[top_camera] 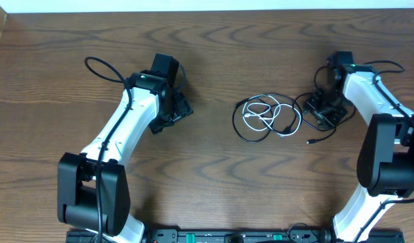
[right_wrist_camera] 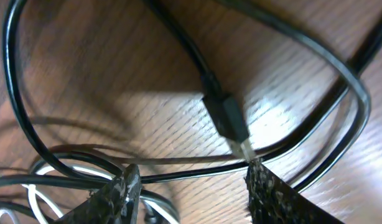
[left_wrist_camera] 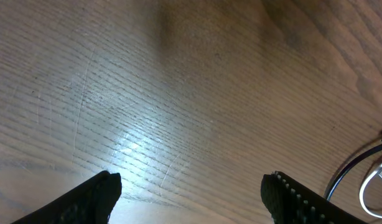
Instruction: Untangle cables
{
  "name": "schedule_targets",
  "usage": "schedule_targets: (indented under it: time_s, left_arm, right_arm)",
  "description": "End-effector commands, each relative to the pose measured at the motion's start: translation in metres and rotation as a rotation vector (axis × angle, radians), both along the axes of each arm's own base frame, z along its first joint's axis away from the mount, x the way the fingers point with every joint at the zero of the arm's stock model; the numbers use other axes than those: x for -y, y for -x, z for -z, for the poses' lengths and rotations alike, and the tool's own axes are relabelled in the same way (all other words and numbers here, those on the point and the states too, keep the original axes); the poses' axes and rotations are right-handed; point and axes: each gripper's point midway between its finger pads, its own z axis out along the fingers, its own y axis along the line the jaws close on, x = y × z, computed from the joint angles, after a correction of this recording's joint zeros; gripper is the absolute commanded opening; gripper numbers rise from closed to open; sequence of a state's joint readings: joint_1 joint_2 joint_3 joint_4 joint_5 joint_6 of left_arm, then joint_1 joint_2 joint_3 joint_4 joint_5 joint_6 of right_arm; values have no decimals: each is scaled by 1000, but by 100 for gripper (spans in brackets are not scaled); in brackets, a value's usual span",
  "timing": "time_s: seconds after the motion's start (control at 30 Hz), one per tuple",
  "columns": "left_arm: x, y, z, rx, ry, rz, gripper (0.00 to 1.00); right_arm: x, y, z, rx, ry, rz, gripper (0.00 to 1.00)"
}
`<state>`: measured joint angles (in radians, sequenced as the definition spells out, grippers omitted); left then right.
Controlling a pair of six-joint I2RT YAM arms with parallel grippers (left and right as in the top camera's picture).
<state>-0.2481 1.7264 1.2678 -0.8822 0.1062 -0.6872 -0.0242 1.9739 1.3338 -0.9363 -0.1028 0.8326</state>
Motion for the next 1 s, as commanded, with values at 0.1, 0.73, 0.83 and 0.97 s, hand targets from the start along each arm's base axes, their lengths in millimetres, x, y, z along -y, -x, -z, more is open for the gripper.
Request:
schedule_targets:
  time_s: [0.1, 0.73, 0.83, 0.97]
  left_arm:
    - [-3, 1, 4, -9, -21, -3, 78]
    - [-3, 1, 4, -9, -21, -3, 78]
    - [-3, 1, 4, -9, -21, -3, 78]
    - [-3, 1, 4, -9, -21, -3, 78]
  right_arm:
    - [4, 5, 4, -32, 81, 217, 46]
    - [-3, 13, 6, -50, 182, 346, 47]
    - [-5, 21, 11, -66, 193, 388, 48]
    - [-1, 33, 28, -77, 206, 436, 49]
